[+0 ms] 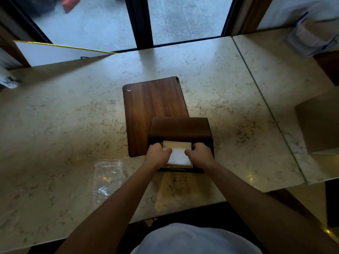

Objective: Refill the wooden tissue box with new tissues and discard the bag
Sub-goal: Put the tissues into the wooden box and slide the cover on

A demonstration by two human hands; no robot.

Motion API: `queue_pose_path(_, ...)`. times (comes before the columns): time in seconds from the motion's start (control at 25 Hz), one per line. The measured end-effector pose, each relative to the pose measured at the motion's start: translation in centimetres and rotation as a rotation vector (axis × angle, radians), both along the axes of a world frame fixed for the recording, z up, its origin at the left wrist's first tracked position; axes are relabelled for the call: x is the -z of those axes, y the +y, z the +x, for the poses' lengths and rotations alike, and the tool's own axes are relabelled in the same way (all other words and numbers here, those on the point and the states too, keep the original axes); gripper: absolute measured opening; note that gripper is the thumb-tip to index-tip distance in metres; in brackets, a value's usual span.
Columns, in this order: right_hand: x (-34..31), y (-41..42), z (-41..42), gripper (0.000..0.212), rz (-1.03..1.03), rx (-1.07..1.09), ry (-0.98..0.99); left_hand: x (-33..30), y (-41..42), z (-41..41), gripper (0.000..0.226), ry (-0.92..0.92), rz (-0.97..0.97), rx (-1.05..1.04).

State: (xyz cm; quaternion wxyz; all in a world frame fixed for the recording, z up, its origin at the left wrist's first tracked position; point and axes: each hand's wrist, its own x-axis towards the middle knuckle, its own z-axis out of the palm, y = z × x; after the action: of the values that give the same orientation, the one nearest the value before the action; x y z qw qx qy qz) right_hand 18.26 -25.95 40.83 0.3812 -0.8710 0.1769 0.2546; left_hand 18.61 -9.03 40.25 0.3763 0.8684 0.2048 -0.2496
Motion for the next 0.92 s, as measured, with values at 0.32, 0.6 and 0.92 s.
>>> queue_pose_path(0.32, -2.4, -0.8, 0.6, 0.021, -0.007, -0.001, -0.205, -2.2, 1.4, 0.7, 0.022, -0.204, -0.007, 0.076)
queue_pose_path(0.6, -4.7, -2.8, 3.4, 0.022, -0.099, 0.112, -0.386, -4.1, 4.1, 4.3, 0.017, -0.373, -0.024, -0.032)
queue_pose_path(0.92, -2.9, -6.7, 4.6, 0.029, -0.194, 0.227, -0.112, -2.5, 4.9, 5.1, 0.052, -0.182, -0.222, -0.265)
